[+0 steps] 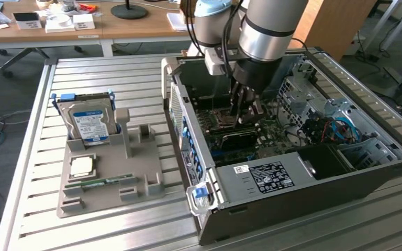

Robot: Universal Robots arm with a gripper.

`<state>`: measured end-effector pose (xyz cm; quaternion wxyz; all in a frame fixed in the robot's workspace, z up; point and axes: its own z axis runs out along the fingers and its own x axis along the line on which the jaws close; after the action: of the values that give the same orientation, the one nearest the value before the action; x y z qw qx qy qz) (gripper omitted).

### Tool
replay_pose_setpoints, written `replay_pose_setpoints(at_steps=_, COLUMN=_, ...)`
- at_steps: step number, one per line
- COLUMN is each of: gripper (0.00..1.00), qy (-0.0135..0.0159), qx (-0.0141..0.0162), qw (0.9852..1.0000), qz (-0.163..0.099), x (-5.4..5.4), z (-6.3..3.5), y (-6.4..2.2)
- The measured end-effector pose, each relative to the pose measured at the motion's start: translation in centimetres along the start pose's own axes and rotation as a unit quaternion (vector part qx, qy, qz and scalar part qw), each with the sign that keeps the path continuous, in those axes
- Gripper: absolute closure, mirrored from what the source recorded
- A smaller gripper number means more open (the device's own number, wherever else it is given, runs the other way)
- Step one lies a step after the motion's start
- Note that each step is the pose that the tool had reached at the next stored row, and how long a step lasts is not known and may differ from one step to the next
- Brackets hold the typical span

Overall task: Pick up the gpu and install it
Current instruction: 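Insert the gpu into the slot, then press down on the gpu until it lock into place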

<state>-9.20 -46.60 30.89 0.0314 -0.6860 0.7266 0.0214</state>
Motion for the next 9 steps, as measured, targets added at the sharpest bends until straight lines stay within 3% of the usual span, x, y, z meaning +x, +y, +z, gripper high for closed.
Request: replay_pose_setpoints(at_steps=9, gripper=0.60, qy=0.0000, qx=-0.0007, qw=1.0000, qz=0.000, x=-0.05, z=-0.01, y=-0.36)
